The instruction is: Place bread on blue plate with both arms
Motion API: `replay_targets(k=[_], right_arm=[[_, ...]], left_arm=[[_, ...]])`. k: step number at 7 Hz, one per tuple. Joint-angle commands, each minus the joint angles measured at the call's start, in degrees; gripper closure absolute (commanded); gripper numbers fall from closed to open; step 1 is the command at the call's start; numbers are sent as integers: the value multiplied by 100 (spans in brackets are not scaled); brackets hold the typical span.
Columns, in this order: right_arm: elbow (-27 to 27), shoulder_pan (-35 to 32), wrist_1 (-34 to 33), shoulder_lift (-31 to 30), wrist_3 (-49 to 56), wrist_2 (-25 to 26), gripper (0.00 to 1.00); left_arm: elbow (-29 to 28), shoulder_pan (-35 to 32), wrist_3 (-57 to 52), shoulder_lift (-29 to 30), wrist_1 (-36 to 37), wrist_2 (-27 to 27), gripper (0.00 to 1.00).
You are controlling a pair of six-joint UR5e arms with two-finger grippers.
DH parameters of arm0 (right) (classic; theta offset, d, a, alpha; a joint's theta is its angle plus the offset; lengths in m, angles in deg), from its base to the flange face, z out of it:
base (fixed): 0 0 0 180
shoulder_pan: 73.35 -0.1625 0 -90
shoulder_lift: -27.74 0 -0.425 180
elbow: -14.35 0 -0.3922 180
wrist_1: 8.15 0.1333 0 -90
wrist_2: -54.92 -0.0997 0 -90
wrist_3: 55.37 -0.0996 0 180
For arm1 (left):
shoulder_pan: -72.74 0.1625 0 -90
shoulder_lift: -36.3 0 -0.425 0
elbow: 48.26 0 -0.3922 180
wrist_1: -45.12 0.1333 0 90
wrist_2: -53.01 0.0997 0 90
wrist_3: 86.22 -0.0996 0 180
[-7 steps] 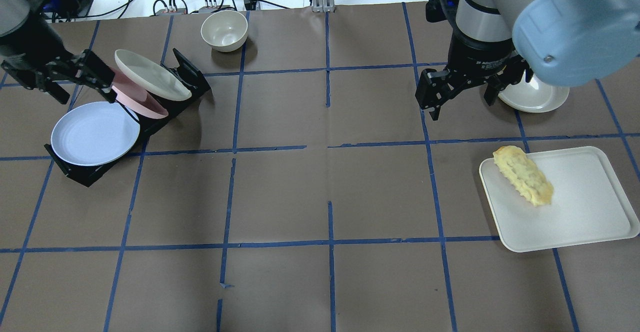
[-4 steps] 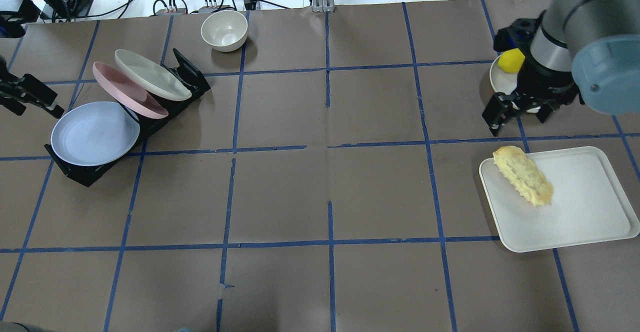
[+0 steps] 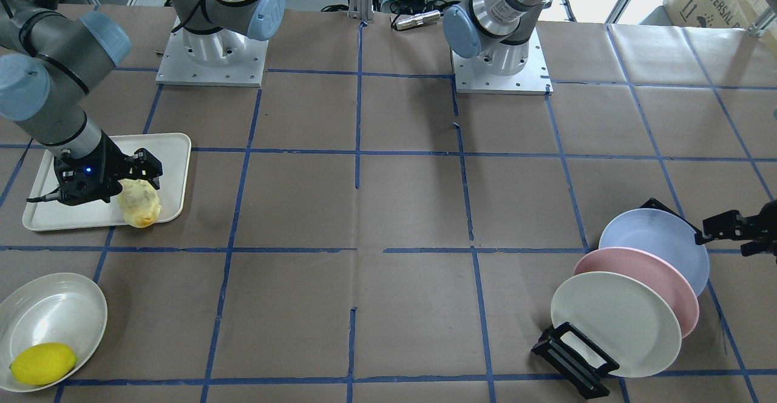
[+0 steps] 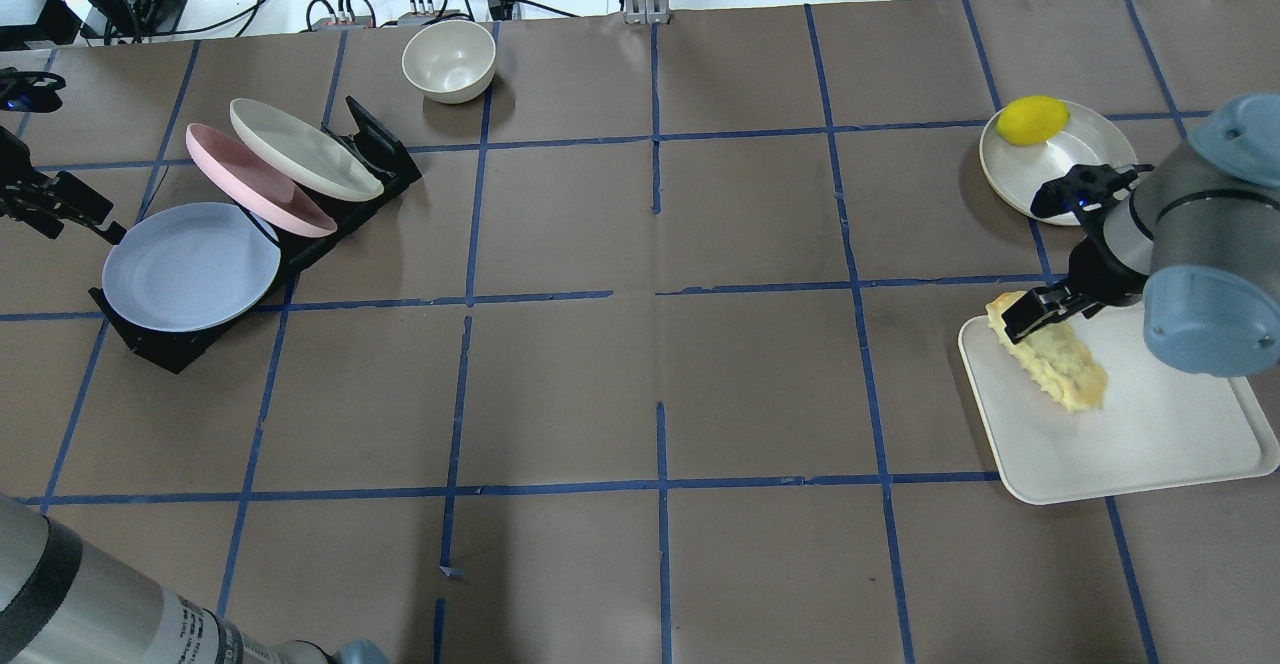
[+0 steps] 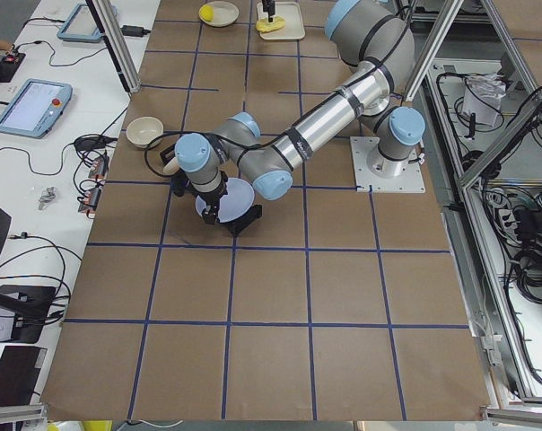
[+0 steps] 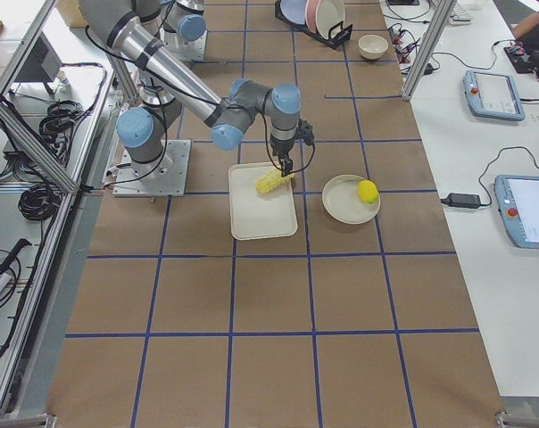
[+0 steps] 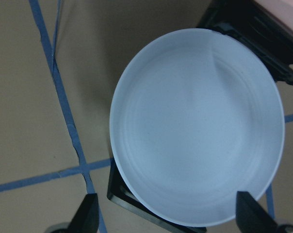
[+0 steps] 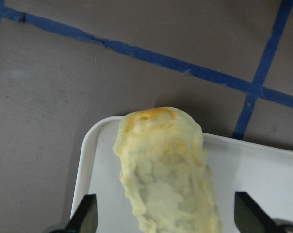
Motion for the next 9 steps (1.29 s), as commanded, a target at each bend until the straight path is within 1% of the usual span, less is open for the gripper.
replay_targets(k=[1, 2, 3, 4, 5, 6, 7, 8, 9], right_arm=[[-174, 45, -183, 156, 49, -148, 2], [-244, 45, -201, 156, 49, -122, 35], [-253, 45, -192, 156, 49, -44, 62], [-227, 36, -114, 112, -29, -8, 88], [-184, 36, -87, 68, -47, 79, 93], [113, 10, 470, -28, -117, 89, 93], [751, -42, 1468, -238, -300, 176, 93], [1340, -60, 2304, -318, -354, 203, 93], [1825, -60, 3017, -432, -381, 307, 91]], left_arm=[[-330, 9, -13, 610, -70, -40, 7], [-277, 0, 13, 664, -219, -345, 11], [-390, 0, 22, 673, -568, -374, 28], [-356, 9, 14, 743, -589, -383, 39], [-399, 9, 14, 796, -589, -375, 56], [-408, 9, 14, 779, -589, -366, 73], [-417, 9, 14, 692, -589, -366, 84], [-409, -17, 14, 604, -589, -374, 85], [-409, 0, 5, 560, -589, -366, 90]])
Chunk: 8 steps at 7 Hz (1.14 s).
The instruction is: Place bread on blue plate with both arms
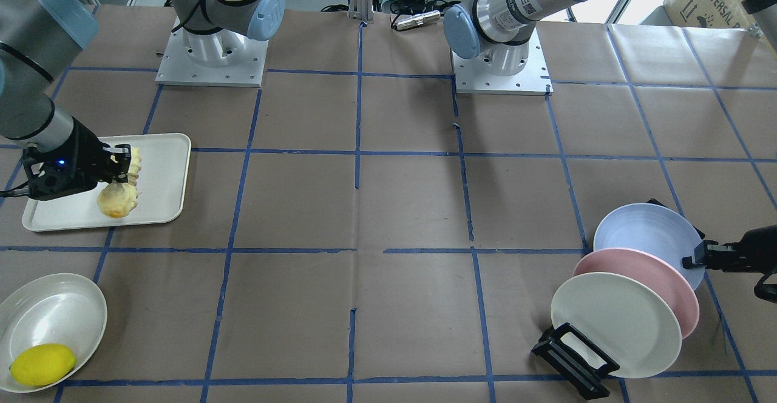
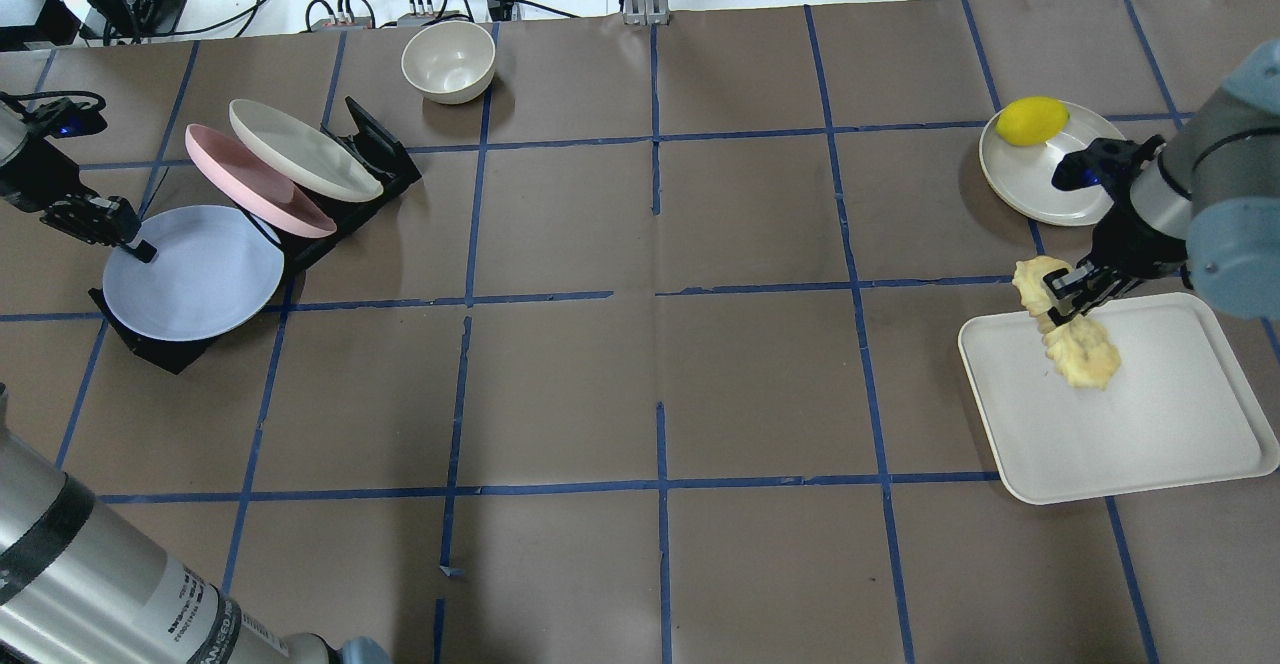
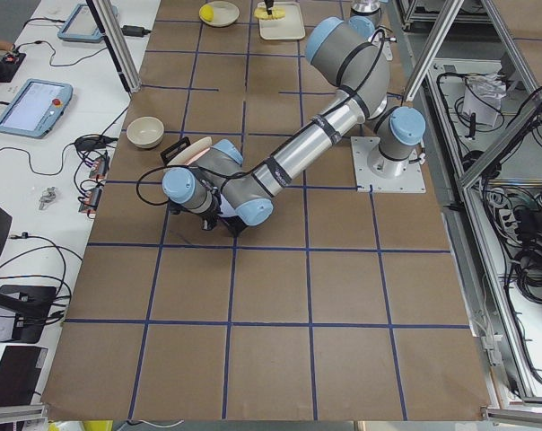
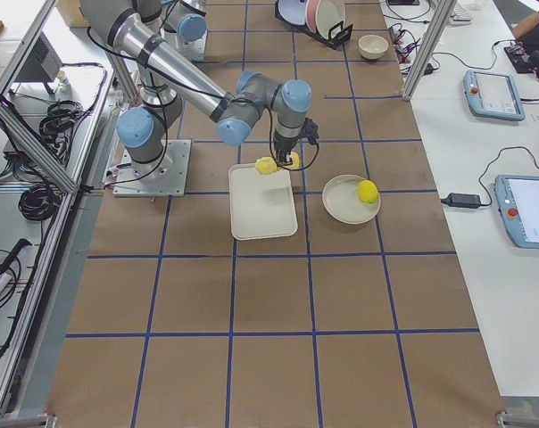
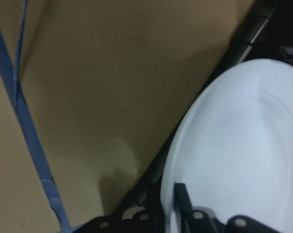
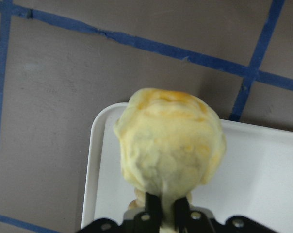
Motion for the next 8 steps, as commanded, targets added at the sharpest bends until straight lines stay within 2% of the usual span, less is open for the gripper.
replay_targets(k=[1, 3, 4, 5, 7, 8], right_arm=[[1047, -73, 1563, -243, -181, 117, 91], [1322, -781, 2024, -549, -1186, 283, 90], [1593, -1403, 2374, -647, -1897, 310, 89], [1987, -1958, 2700, -622, -2670, 310, 89], [2316, -2672, 2826, -499, -3562, 293, 88], [2369, -2884, 2817, -464, -3722, 302, 87]], left_arm=[[-8, -13, -7, -103, -9, 31, 93], [194, 48, -155, -514, -141, 66, 95], [203, 66, -165, -769, -428, 206, 96], [412, 110, -191, -1120, -1032, 224, 97], [1419, -12, 27, -2338, -1125, 155, 97], [2077, -239, 524, -2876, -1099, 32, 97]])
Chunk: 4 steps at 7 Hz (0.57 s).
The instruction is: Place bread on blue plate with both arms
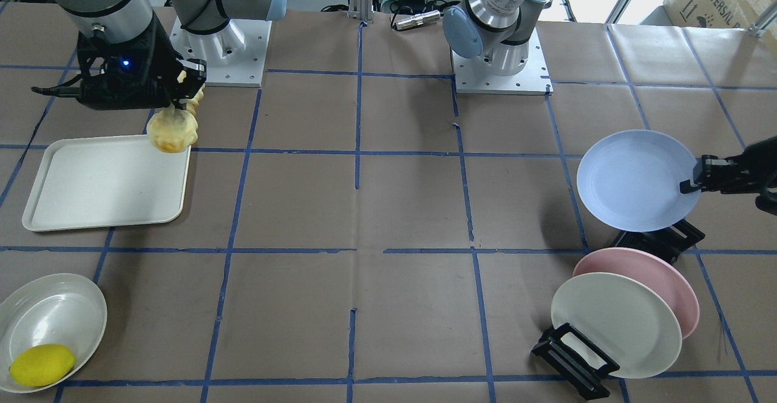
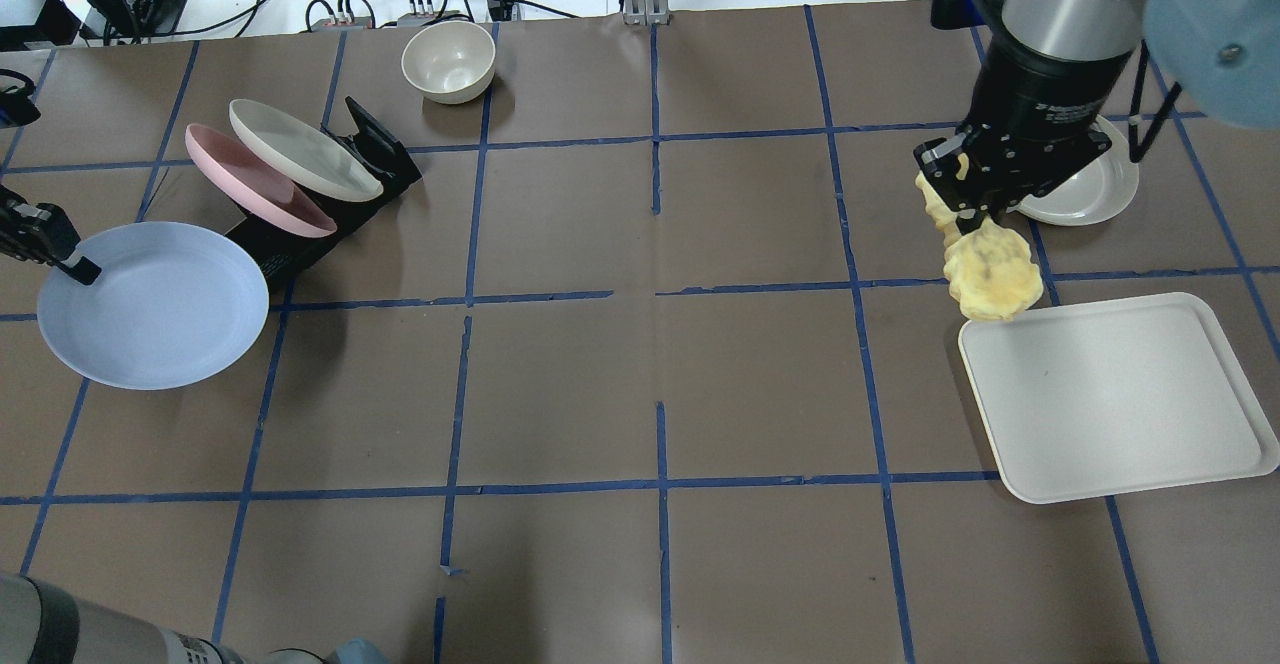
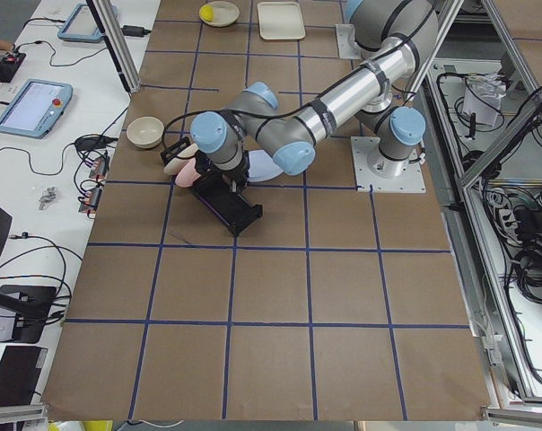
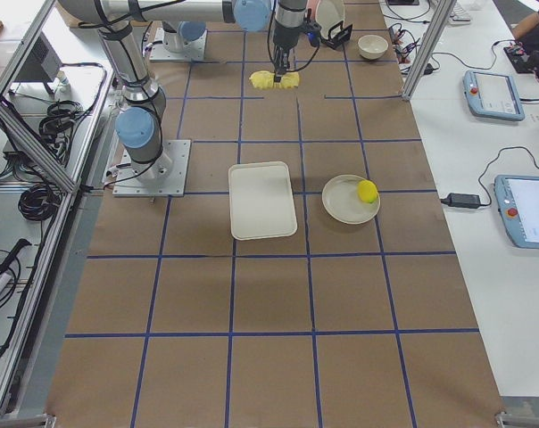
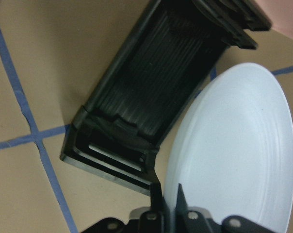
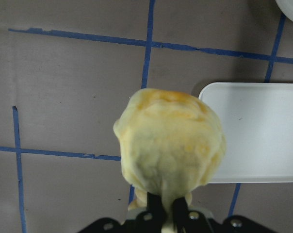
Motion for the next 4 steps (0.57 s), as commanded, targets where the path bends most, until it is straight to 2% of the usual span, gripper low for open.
replay_targets(k=[1, 3, 4], right_arm=[[116, -367, 33, 63, -327, 4, 87], [55, -359, 24, 63, -327, 12, 84], [46, -359, 33, 63, -310, 21, 83]], left_arm=[[1234, -671, 1119, -1151, 45, -424, 97], [1467, -1997, 2788, -1218, 412, -1005, 97], [1511, -2473, 3161, -1113, 719, -1338, 97]])
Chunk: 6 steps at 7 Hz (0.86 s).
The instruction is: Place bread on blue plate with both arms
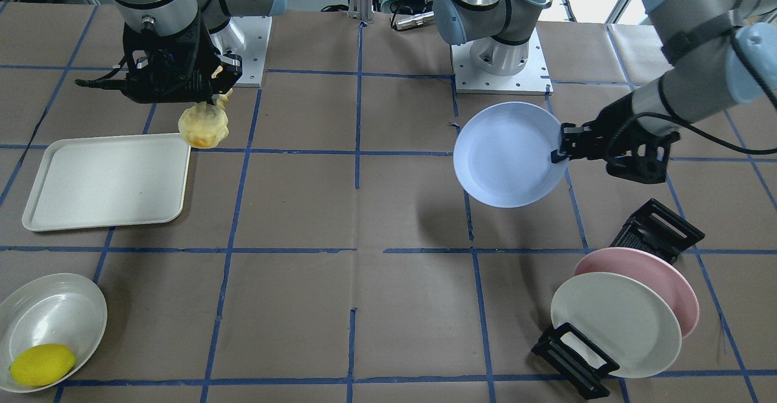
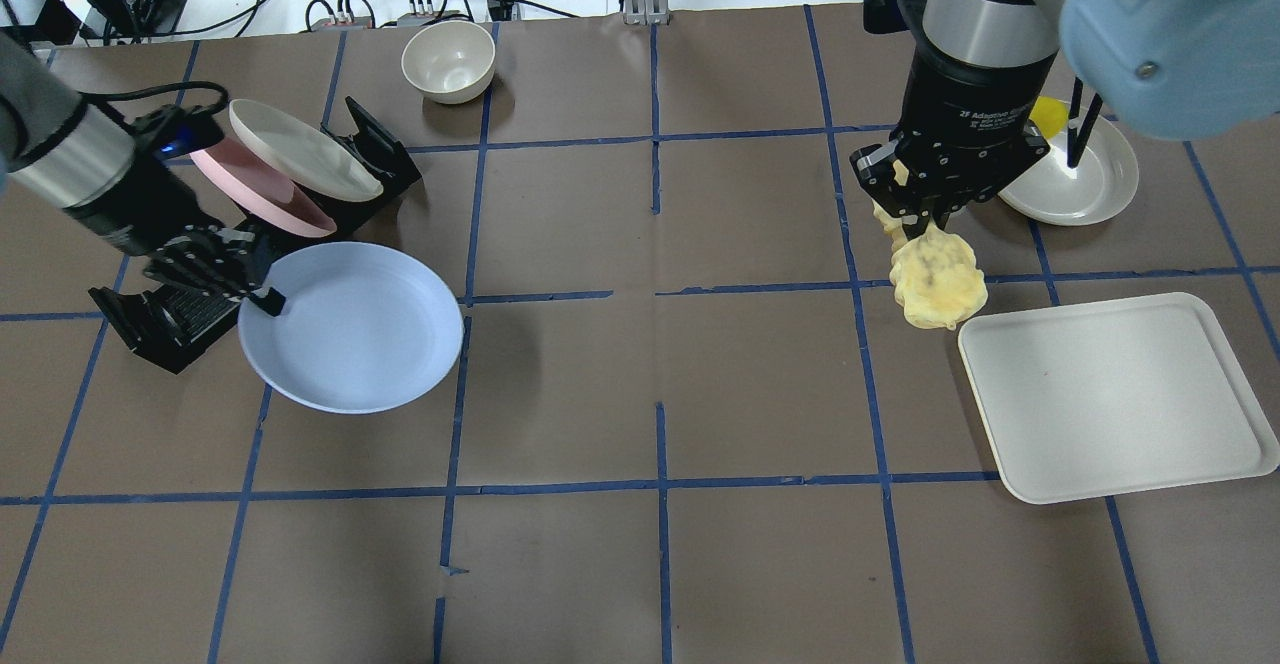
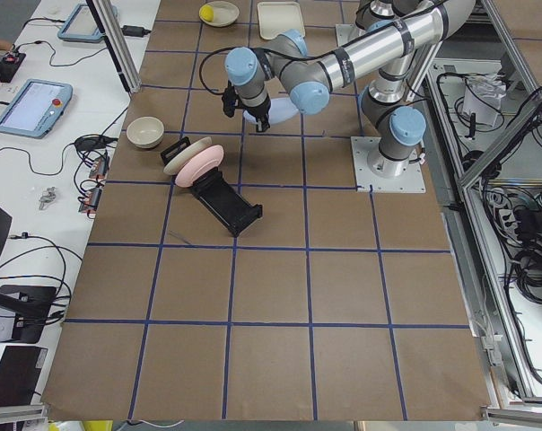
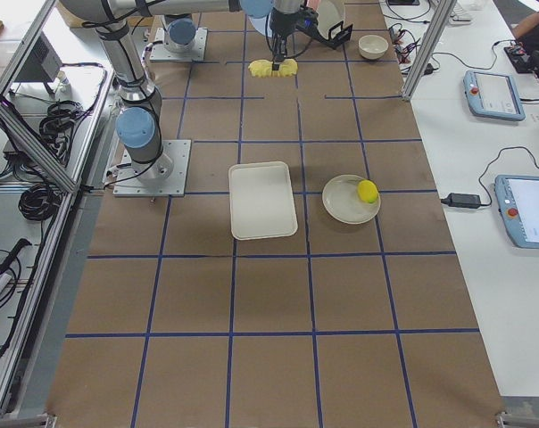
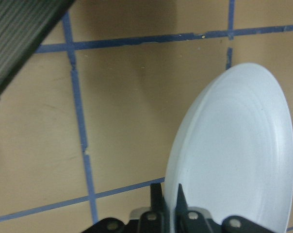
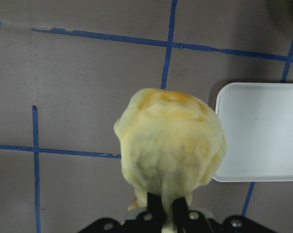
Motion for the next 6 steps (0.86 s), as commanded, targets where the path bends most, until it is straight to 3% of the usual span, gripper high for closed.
replay_targets(k=[1, 3, 6], right_arm=[[-24, -2, -2, 19, 45, 9, 83], [-42, -2, -2, 19, 53, -17, 83], [-121, -211, -220, 307, 1, -156, 83]], left_arm=[[245, -996, 673, 434, 900, -736, 97], [378, -1499, 1171, 997, 1999, -854, 97], [352, -2071, 2069, 1929, 3696, -1547, 97]])
